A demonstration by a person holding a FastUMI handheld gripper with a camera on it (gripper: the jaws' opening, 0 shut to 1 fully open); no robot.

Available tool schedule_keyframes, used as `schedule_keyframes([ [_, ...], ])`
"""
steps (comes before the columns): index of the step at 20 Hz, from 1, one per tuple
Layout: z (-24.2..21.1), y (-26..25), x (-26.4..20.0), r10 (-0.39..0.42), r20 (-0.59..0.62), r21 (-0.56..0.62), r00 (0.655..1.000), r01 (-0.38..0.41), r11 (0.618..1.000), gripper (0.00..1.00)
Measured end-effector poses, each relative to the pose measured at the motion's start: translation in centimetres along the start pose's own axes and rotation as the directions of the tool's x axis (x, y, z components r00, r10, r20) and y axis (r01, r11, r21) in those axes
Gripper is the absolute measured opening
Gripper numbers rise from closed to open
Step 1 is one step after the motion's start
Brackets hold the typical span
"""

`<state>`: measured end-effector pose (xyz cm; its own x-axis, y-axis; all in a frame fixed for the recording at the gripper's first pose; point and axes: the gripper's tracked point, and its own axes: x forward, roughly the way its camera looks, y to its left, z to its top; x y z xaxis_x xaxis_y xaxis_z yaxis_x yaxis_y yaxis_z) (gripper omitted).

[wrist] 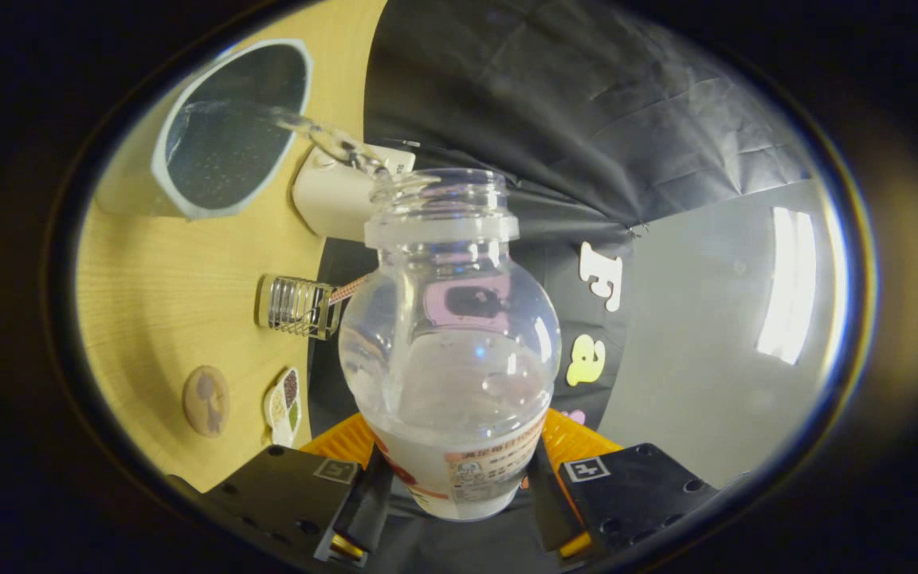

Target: Take the bottle from table, then pour the juice into the cup, finally place the bottle on the coaster

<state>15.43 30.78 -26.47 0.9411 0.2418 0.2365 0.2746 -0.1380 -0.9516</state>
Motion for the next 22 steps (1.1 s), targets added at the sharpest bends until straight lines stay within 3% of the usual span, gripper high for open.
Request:
schedule_keyframes([
  [22, 0.1, -3.3, 0.4, -0.069, 0.033, -0.058, 0.997, 0.07, 0.996, 0.77],
])
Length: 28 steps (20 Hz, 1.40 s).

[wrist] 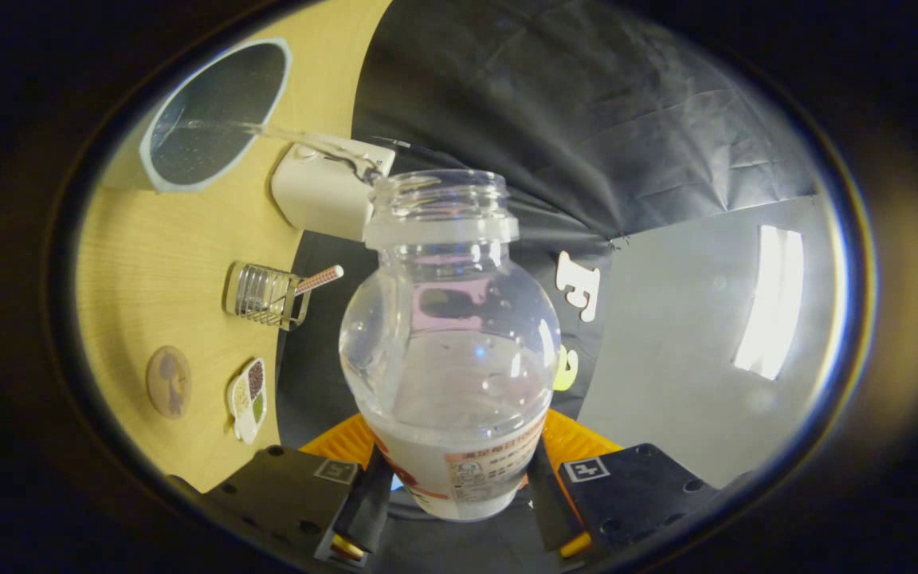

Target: Take the bottle from table, then pour the juice into the cup, finally place the bottle on the coaster

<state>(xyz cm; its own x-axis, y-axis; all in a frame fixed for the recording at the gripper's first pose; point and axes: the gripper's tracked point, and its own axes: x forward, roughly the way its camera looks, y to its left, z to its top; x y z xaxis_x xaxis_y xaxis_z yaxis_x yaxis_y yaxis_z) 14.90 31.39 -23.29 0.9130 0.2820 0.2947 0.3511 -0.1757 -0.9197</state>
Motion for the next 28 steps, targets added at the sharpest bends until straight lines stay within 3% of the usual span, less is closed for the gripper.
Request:
schedule_keyframes([
  [15, 1.5, -0.7, 0.0, -0.015, 0.056, -0.103, 0.998, 0.021, 0.994, 0.77],
  [28, 2.0, -3.2, 0.2, -0.082, 0.101, -0.172, 0.991, 0.099, 0.98, 0.77],
])
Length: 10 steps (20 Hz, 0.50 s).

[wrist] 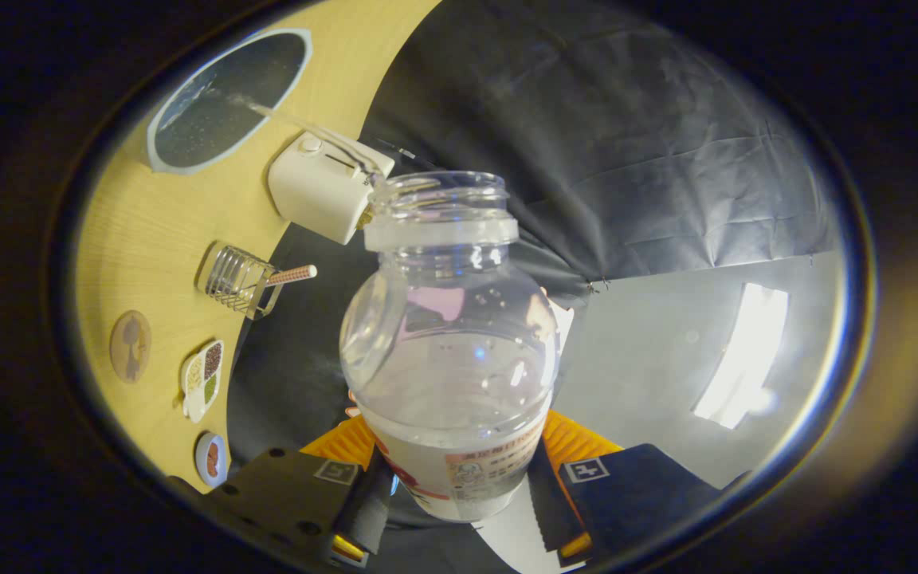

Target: Take the bottle from table, then pour the juice into the cup, finally place the bottle on the coaster

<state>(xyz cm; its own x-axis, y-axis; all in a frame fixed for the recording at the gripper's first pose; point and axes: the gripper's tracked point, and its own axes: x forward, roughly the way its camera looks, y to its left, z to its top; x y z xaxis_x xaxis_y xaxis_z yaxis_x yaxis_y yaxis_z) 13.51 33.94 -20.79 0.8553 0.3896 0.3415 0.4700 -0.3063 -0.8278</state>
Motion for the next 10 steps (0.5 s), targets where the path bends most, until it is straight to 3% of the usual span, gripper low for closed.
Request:
schedule_keyframes([
  [10, 0.0, -1.5, 0.5, -0.051, 0.008, -0.029, 0.999, 0.051, 0.998, 0.77],
])
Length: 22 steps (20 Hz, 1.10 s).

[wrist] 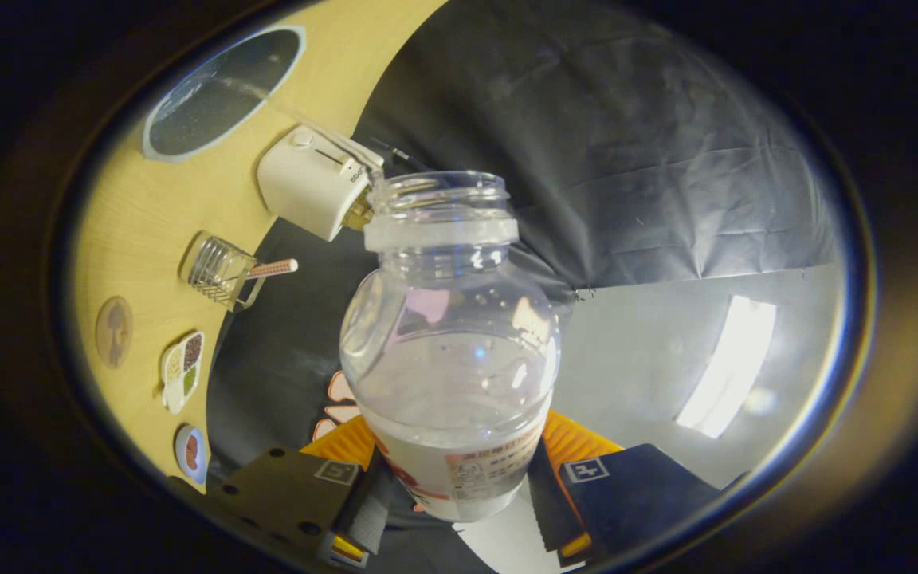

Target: Take the bottle from table, then pour the juice into the cup, finally place the bottle on the coaster

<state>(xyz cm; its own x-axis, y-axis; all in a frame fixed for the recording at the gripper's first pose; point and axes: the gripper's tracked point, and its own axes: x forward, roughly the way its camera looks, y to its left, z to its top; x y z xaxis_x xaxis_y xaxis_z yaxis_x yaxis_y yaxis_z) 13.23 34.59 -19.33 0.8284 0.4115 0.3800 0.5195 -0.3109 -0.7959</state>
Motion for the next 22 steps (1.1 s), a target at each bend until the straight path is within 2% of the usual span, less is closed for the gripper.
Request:
schedule_keyframes([
  [17, 0.9, 0.4, -0.1, -0.005, 0.019, -0.002, 1.0, 0.005, 1.0, 0.78],
  [20, 0.7, 1.6, -0.5, 0.04, 0.001, 0.052, 0.999, -0.04, 0.998, 0.78],
  [22, 0.3, 3.5, -1.1, 0.114, -0.02, 0.129, 0.993, -0.11, 0.985, 0.78],
])
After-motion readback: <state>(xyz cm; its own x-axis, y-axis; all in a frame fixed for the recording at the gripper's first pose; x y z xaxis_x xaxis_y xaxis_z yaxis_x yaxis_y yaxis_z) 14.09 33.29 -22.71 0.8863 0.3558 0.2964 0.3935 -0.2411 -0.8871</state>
